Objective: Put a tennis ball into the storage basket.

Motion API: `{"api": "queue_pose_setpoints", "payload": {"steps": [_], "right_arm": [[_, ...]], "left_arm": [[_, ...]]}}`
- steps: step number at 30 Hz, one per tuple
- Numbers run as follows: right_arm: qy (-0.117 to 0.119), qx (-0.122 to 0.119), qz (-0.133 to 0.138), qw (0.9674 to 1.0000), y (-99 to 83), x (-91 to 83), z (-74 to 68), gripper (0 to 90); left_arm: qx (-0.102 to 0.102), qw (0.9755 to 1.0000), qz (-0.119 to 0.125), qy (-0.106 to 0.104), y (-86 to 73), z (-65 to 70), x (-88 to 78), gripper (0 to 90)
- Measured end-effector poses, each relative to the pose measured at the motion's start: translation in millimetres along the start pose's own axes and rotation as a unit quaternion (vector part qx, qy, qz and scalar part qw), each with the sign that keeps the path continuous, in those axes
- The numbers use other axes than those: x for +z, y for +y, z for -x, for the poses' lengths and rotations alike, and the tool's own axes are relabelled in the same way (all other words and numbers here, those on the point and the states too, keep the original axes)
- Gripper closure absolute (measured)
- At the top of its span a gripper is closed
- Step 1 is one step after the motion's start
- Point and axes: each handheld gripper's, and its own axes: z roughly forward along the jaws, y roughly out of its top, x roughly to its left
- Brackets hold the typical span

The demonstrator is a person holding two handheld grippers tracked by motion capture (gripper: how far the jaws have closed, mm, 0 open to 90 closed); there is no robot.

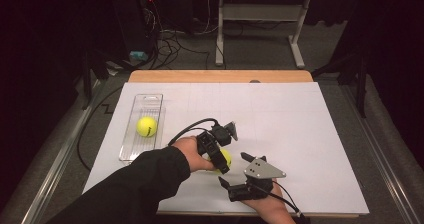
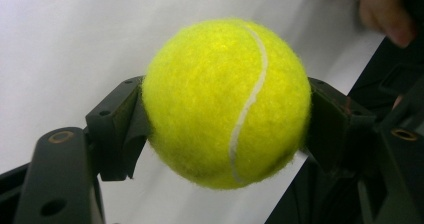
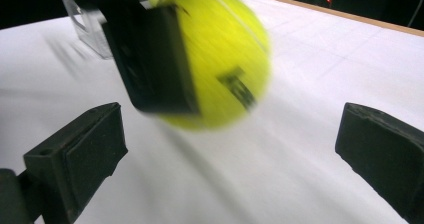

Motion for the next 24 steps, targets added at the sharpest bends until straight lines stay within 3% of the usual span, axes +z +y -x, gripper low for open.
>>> {"api": "queue_pose_setpoints", "payload": {"steps": [11,24], "right_arm": [[-0.035,0.006,-0.004,0.9994,-8.8,-15.6,25.7,0.0],[-0.09,0.025,-0.002,0.9956,-19.9,-45.6,61.3,0.0]], "left_arm": [[-0.021,0.9997,-0.002,0.015,-15.9,-19.3,-12.8,26.9],[-0.055,0.9981,-0.005,0.027,-40.4,-48.3,-32.4,26.9]]}}
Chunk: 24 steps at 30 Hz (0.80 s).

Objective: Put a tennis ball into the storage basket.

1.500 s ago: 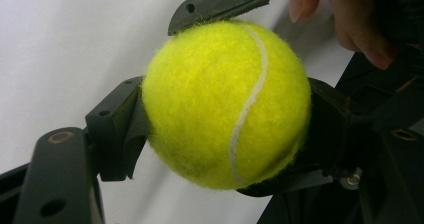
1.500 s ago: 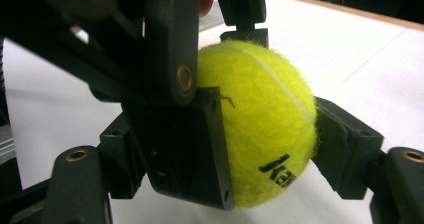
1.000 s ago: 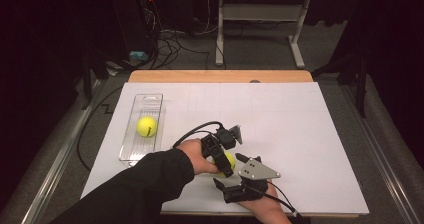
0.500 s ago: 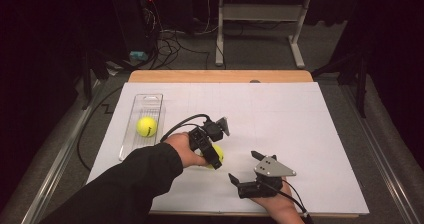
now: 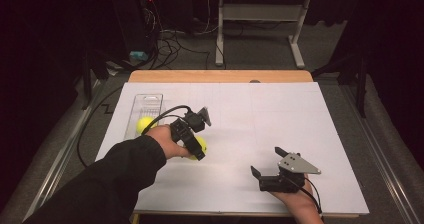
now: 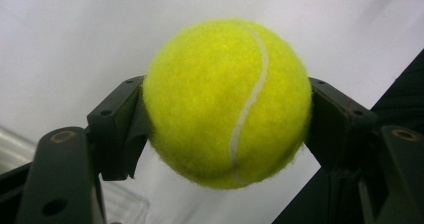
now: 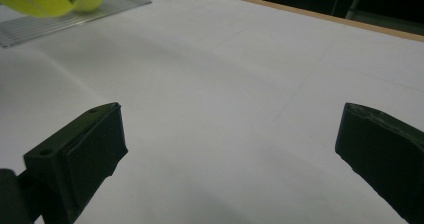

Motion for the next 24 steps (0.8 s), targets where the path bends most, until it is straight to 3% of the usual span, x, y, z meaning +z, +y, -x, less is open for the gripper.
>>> {"api": "queue_pose_setpoints", "payload": {"steps": [12,24], "right_arm": [[-0.04,0.017,0.004,0.9991,-10.3,-27.1,30.9,0.0],[-0.048,0.015,0.003,0.9988,-15.6,-36.2,38.4,0.0]], "left_arm": [[-0.028,0.9996,0.001,0.009,-27.1,-25.8,-18.9,26.9],[-0.064,0.9977,-0.003,0.024,-64.8,-52.5,-39.1,27.0]]}}
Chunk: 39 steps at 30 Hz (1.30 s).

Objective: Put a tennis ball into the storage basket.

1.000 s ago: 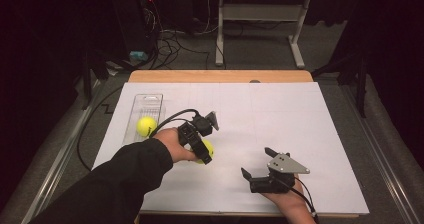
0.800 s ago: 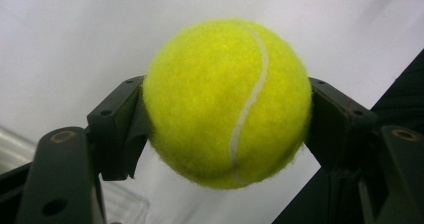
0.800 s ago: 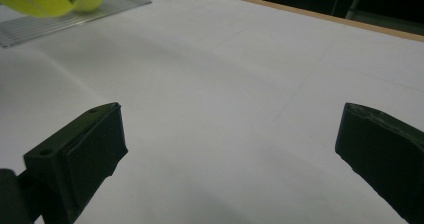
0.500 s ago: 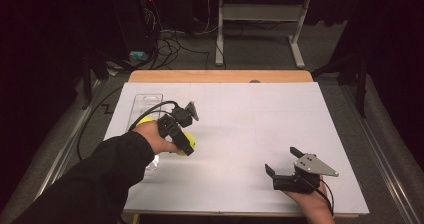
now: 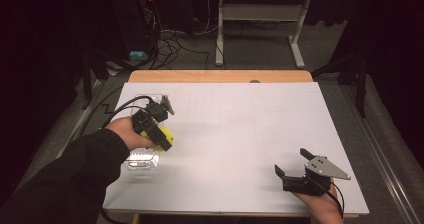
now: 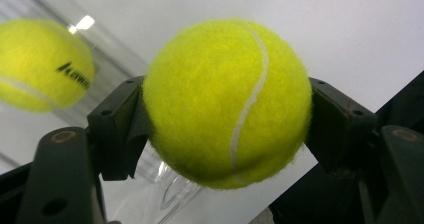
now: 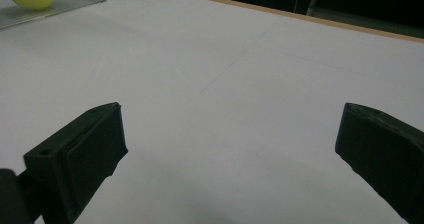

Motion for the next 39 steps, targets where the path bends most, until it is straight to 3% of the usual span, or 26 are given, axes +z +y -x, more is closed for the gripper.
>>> {"api": "queue_pose_setpoints", "payload": {"steps": [10,16,23,29,30,33,39], "right_arm": [[-0.002,0.001,-0.002,1.0,-0.8,-0.2,0.8,0.0],[-0.002,0.001,-0.003,1.0,-1.0,-0.1,0.8,0.0],[0.0,0.002,-0.004,1.0,-1.6,0.4,0.4,0.1],[0.0,0.001,-0.003,1.0,-1.1,-0.1,-0.1,0.2],[0.001,0.0,-0.002,1.0,-1.0,-0.1,-0.2,0.1],[0.001,0.0,-0.001,1.0,-0.3,-0.5,-0.9,0.1],[0.002,-0.001,-0.001,1.0,0.1,-0.3,-1.6,0.1]], "left_arm": [[-0.041,0.999,-0.007,0.018,-27.9,-30.8,-2.7,27.0],[-0.062,0.9976,-0.016,0.027,-32.9,-46.0,12.5,26.8],[-0.075,0.9966,-0.028,0.023,-35.3,-56.0,37.9,26.7],[-0.072,0.9966,-0.032,0.024,-33.9,-55.5,50.4,25.6],[-0.071,0.9966,-0.03,0.031,-32.9,-54.1,49.4,18.9],[-0.065,0.9971,-0.005,0.039,-30.2,-48.8,34.5,0.6],[-0.039,0.9978,0.041,0.036,-23.0,-28.1,13.3,0.7]]}}
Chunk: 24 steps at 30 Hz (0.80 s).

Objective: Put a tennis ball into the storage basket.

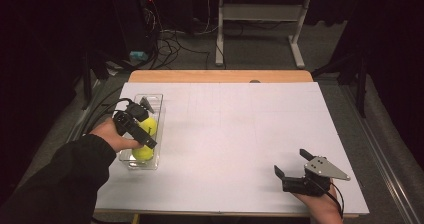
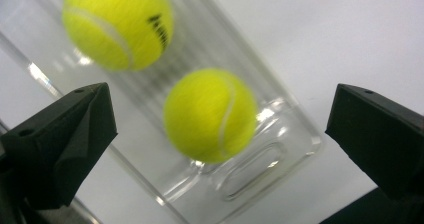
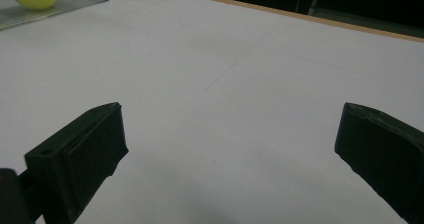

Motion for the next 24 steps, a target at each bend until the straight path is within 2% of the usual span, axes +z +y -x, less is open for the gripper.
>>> {"api": "queue_pose_setpoints", "payload": {"steps": [3,6,9,14,17,19,21,23,24], "right_arm": [[0.0,0.001,0.001,1.0,0.4,-0.4,-0.3,0.1],[0.001,0.002,0.001,1.0,0.4,-0.5,-0.7,0.2],[0.002,0.002,0.0,1.0,0.2,-0.4,-1.3,0.2],[0.004,0.002,0.002,1.0,0.2,-0.6,-1.5,0.2],[0.005,0.002,0.002,1.0,0.2,-1.0,-1.5,0.2],[0.007,0.003,0.004,1.0,0.3,-1.3,-1.9,0.2],[0.007,0.002,0.004,1.0,0.3,-1.5,-2.1,0.2],[0.008,0.003,0.004,1.0,0.1,-1.3,-2.3,0.2],[0.008,0.003,0.004,1.0,-0.1,-1.1,-2.3,0.2]], "left_arm": [[0.024,0.9995,0.017,-0.008,5.7,17.7,2.0,0.7],[0.051,0.9982,0.022,-0.021,13.7,37.0,10.6,0.7],[0.063,0.997,0.034,-0.027,20.8,50.4,19.5,0.7],[0.079,0.9946,0.057,-0.035,29.9,68.6,39.9,0.7],[0.081,0.9944,0.061,-0.032,31.2,74.6,55.1,0.7],[0.076,0.9934,0.076,-0.04,29.3,76.0,61.6,0.7],[0.08,0.9898,0.111,-0.041,25.1,77.5,63.1,0.7],[0.081,0.9832,0.156,-0.05,18.7,78.4,62.7,0.7],[0.079,0.9791,0.179,-0.055,14.8,78.6,62.4,0.7]]}}
